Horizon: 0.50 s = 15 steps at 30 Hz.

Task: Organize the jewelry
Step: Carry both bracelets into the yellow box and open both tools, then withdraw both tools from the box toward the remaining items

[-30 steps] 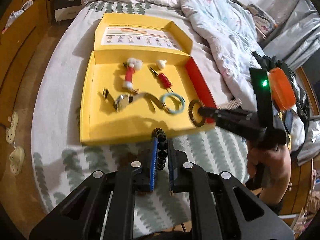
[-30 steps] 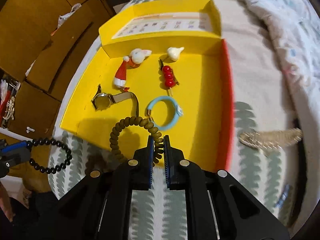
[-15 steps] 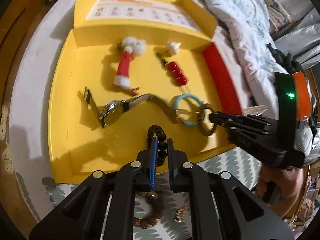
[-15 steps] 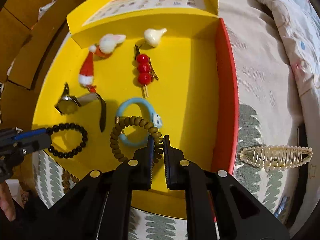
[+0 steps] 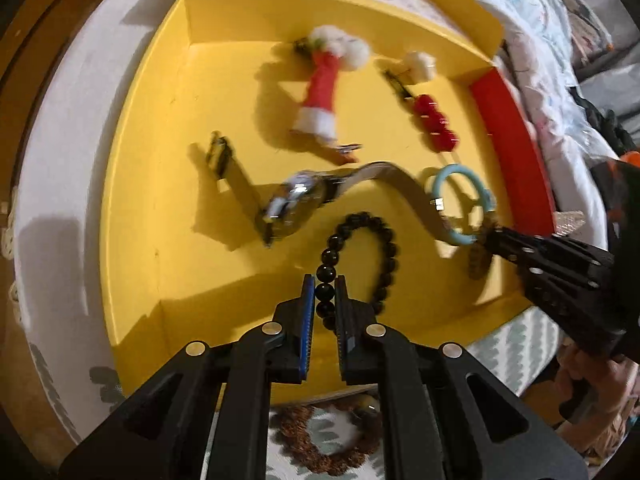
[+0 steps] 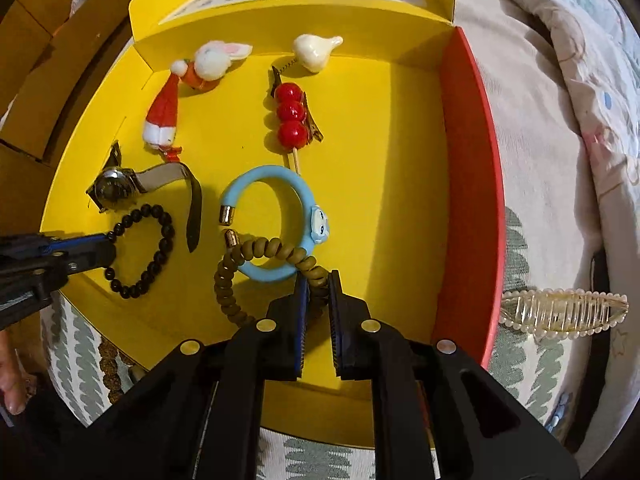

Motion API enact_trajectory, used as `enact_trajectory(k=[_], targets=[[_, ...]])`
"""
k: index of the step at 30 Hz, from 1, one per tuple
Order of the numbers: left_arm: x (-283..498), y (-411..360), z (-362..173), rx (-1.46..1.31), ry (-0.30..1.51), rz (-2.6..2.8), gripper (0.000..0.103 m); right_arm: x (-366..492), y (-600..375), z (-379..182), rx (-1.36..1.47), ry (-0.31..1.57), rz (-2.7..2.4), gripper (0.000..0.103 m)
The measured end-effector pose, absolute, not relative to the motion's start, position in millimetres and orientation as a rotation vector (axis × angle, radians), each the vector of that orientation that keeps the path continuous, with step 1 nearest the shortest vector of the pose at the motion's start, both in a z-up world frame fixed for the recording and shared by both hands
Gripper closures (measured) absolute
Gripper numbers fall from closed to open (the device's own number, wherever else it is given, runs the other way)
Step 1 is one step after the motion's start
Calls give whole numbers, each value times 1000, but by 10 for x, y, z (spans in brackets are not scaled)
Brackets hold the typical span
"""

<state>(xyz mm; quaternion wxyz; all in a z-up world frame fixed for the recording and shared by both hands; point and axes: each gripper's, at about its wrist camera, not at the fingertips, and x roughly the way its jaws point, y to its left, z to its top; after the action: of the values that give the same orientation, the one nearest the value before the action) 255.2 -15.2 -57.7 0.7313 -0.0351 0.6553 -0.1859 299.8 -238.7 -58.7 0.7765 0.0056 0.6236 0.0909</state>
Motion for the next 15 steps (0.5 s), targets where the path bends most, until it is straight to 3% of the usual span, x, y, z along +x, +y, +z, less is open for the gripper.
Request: enact_trajectory(k=[4,6,8,13,15], targets=[[2556,-66,-504,-89,1411,-384,90,2947,-2446,-586,20,1348,196,84],[2538,-10,-438,-94,1388,-376,67,2932,-2480,-565,29,1348,203,82],[2498,31,-359,-89,1356,-367,53,2910,-2551,-502,50,1337,213,78],[2355,82,-202,-82,1305,-383,52,2746,-2729,-210,111,1248,257,66],[2287,71,-128,-66,1280,-376,46,2664,-2832,-35,138,1189,267,55]])
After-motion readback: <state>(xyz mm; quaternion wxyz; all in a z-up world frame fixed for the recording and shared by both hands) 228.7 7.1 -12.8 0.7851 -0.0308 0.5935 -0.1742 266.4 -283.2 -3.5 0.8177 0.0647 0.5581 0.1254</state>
